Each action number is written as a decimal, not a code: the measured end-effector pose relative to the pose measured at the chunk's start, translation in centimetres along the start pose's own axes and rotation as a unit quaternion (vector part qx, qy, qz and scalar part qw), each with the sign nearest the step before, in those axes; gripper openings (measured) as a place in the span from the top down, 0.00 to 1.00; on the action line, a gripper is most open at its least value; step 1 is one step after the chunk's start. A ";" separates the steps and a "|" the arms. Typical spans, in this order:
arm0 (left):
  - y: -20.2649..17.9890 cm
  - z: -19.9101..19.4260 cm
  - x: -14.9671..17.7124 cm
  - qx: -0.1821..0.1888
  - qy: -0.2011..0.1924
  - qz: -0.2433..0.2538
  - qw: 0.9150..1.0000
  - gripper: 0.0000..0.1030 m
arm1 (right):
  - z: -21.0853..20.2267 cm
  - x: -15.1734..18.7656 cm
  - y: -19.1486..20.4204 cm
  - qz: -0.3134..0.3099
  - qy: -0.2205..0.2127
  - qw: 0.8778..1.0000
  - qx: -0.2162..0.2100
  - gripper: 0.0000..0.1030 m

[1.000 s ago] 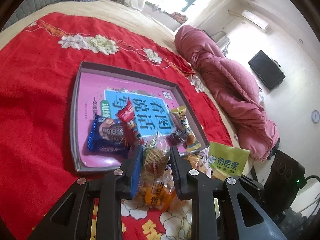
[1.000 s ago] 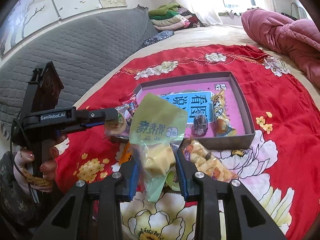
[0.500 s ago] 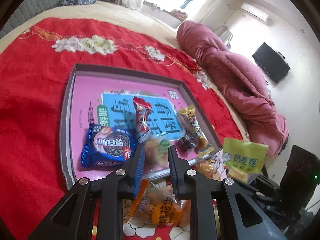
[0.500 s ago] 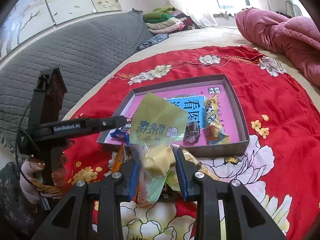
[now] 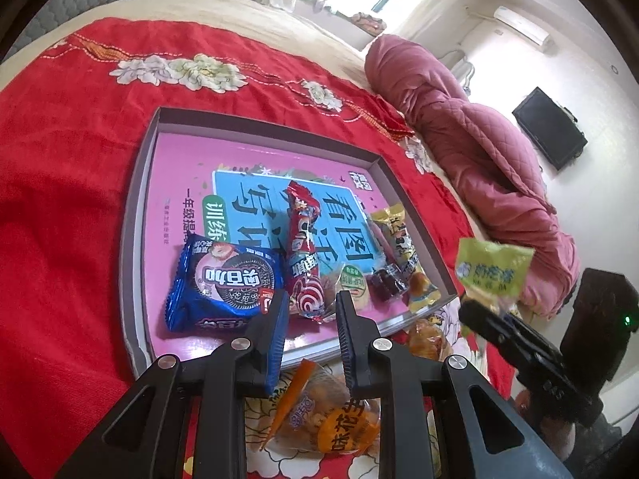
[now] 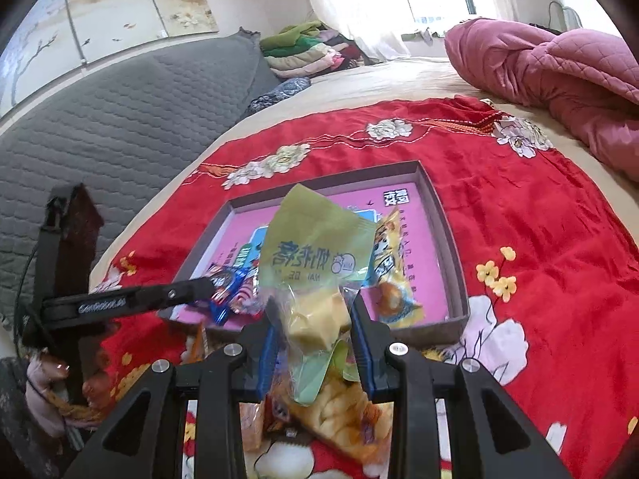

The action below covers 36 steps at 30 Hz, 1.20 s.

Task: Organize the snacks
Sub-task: 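Carry the green-labelled bag and the clear wafer bag over the pink tray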

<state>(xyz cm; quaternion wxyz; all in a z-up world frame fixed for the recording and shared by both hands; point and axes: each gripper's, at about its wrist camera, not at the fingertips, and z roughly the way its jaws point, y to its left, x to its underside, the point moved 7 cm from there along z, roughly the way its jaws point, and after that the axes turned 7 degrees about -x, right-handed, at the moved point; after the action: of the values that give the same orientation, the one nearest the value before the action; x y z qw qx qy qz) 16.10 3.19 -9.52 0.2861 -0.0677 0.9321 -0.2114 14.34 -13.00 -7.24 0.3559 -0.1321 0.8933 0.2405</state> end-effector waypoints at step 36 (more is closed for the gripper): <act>1.4 0.7 0.0 -0.040 0.001 -0.010 0.999 0.70 | 5.6 -0.3 -2.2 -0.025 0.031 0.996 0.074 0.64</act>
<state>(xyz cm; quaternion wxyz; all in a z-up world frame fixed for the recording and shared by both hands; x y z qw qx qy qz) 16.54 4.17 -10.64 0.2799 -0.0878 0.9395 -0.1771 18.63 -11.92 -11.32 0.3428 -0.1349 0.9157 0.1608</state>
